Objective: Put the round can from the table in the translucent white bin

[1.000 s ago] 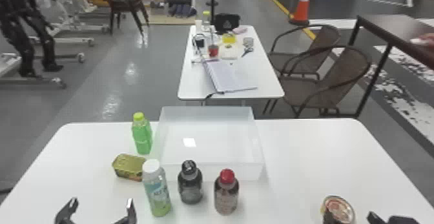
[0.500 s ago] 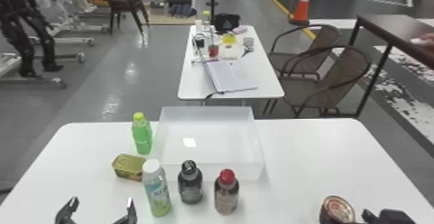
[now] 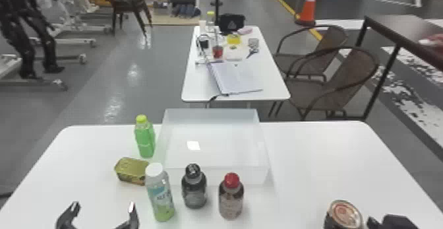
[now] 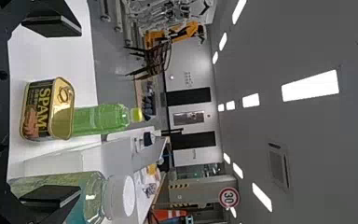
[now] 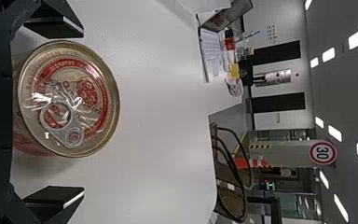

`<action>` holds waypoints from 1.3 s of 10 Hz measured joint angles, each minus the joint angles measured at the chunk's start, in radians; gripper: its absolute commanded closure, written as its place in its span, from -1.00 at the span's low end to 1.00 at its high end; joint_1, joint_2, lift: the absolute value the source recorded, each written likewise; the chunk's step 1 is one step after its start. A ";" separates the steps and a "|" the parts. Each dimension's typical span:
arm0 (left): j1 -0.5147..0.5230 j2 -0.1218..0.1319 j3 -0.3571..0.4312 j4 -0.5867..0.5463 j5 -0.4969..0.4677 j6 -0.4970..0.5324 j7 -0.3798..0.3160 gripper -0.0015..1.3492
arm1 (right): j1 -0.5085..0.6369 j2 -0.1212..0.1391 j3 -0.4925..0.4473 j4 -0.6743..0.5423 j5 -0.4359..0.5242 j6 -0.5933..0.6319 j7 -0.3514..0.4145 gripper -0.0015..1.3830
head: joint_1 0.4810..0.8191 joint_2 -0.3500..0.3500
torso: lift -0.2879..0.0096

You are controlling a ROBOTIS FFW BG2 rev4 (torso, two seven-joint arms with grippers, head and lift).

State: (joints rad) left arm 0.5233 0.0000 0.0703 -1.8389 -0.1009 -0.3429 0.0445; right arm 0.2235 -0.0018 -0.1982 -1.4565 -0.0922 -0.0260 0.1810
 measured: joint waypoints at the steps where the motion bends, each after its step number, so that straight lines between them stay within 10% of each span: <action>1: -0.001 0.000 0.000 0.002 0.002 -0.002 -0.002 -0.83 | -0.005 -0.001 0.000 0.009 0.002 0.000 0.000 -0.83 | -0.60 0.00 | 0.26; 5: -0.004 0.000 0.000 0.007 0.009 -0.004 -0.009 -0.83 | -0.023 -0.005 0.001 0.023 0.035 -0.012 0.000 0.14 | -0.60 0.00 | 0.26; 13: -0.009 0.000 0.002 0.020 0.024 -0.009 -0.017 -0.83 | -0.009 -0.002 0.039 -0.280 -0.016 0.186 0.020 0.24 | -0.60 0.00 | 0.26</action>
State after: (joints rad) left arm 0.5144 0.0000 0.0721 -1.8187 -0.0764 -0.3520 0.0275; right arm 0.2147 -0.0040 -0.1589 -1.7368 -0.1081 0.1598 0.2013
